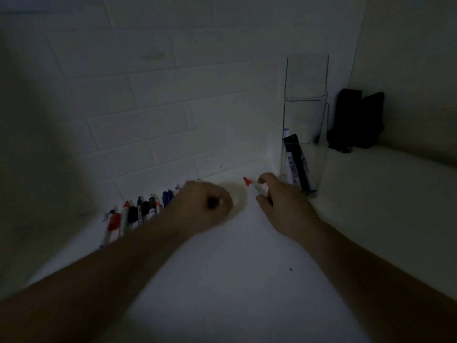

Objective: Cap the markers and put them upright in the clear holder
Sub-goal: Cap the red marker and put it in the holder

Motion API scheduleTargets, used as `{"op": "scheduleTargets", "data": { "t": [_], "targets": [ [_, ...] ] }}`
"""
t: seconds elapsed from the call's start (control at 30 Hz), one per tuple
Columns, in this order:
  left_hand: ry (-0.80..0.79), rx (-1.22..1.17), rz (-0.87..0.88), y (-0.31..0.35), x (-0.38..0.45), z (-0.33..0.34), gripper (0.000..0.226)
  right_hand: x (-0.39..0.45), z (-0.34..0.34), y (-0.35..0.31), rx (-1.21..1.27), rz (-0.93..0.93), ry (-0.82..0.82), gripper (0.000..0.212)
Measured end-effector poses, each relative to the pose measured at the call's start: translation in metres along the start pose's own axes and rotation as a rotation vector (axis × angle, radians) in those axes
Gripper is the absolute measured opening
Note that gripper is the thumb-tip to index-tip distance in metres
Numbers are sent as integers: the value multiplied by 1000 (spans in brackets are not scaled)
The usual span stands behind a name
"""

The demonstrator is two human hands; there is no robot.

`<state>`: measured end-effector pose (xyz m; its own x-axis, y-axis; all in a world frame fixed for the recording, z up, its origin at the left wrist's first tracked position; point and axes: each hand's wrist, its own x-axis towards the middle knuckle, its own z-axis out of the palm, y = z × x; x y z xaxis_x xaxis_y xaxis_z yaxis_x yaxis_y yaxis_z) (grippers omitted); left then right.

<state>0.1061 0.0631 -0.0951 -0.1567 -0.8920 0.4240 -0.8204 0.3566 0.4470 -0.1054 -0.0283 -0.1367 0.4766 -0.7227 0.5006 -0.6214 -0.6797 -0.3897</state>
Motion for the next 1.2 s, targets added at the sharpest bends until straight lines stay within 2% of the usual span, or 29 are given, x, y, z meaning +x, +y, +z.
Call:
{"op": "scheduleTargets", "data": {
  "t": [0.07, 0.1, 0.2, 0.27, 0.33, 0.53, 0.67, 0.77, 0.83, 0.9, 0.97, 1.03, 1.07, 1.2],
  "targets": [
    [51, 25, -143, -4, 25, -16, 15, 1, -1, 3, 39, -4, 34, 30],
    [17, 106, -178, -8, 40, -24, 16, 1, -1, 4, 55, -5, 44, 33],
    [-288, 441, -183, -31, 81, -39, 19, 2, -1, 4, 76, -15, 60, 38],
    [-516, 521, -238, -45, 97, -39, 21, 2, -2, 3, 89, -17, 64, 40],
    [-644, 532, -266, -49, 104, -34, 14, 3, -3, 4, 110, -1, 65, 40],
    [-648, 506, -174, -49, 113, -21, 17, 5, -1, 9, 117, 26, 64, 41],
    [-601, 499, -178, -56, 107, -13, 21, 6, 2, 10, 65, -10, 69, 42],
    [-526, 522, -206, -55, 100, -8, 20, 7, -1, 14, 128, 91, -31, 56],
    [-364, 399, -181, -43, 90, -4, 13, 8, -6, 15, 220, 169, -62, 60],
    [-145, 141, -164, -25, 77, 8, 9, 9, -10, 13, 306, 199, -80, 61],
    [22, 20, -144, -10, 62, 24, 9, 9, -11, 13, 366, 178, -80, 49],
    [183, 59, -169, -9, 48, 37, 14, 8, -9, 15, 317, 111, -37, 20],
    [248, 97, -193, -12, 43, 39, 17, 7, -7, 18, 247, 88, -10, 15],
    [339, 165, -213, -25, 34, 35, 21, 7, -6, 19, 42, 70, 48, 26]
  ]
}}
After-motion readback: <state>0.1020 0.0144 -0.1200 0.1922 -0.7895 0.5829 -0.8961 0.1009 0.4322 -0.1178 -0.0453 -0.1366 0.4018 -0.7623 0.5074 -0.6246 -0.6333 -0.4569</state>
